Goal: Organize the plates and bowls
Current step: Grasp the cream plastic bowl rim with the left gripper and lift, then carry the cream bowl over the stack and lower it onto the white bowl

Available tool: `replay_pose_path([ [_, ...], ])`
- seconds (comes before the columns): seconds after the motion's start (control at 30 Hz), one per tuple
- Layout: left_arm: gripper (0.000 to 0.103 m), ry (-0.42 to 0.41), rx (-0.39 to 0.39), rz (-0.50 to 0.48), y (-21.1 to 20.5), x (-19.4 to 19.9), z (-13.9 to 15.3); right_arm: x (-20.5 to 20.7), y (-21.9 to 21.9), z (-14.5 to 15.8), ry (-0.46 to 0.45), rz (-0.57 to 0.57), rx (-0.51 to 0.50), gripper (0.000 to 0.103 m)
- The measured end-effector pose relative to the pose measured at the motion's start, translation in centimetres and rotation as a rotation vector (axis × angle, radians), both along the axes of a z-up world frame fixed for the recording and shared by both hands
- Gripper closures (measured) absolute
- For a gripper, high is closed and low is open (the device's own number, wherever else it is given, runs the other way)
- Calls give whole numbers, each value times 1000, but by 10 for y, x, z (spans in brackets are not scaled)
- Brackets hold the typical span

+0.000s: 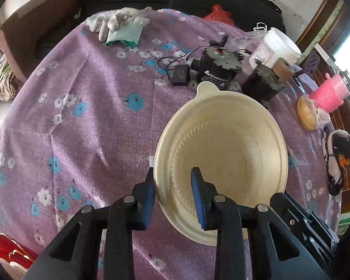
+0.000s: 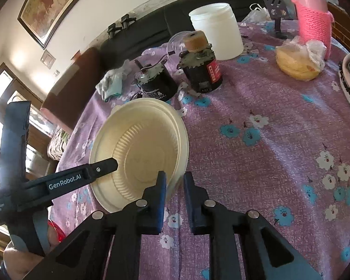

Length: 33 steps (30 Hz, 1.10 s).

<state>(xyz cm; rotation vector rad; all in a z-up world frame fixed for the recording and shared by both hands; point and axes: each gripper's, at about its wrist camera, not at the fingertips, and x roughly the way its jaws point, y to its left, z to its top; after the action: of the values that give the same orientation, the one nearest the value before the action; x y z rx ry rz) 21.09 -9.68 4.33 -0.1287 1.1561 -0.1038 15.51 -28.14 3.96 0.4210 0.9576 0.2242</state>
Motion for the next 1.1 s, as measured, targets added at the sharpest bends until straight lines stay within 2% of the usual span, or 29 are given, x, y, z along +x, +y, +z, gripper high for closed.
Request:
replay_pose_path([
  [0.27, 75, -113, 0, -85, -15, -62, 37, -43, -17, 24, -37, -1, 49, 87],
  [0.47, 72, -198, 7, -220, -31, -157, 58, -120, -36, 51, -76, 17, 63, 87],
  [0.63, 72, -229, 16, -326, -31, -233, 49, -186, -42, 60, -99, 56, 47, 87],
  [0.8, 68, -263, 68, -356, -27, -285, 26, -234, -36, 41, -66, 83, 43, 87],
  [0.93, 68, -302, 119, -333, -24, -297, 10, -247, -30, 24, -47, 94, 48, 87],
  [1.1, 68, -325, 136, -323, -21, -296, 5, -246, -21, 15, -67, 77, 19, 86],
])
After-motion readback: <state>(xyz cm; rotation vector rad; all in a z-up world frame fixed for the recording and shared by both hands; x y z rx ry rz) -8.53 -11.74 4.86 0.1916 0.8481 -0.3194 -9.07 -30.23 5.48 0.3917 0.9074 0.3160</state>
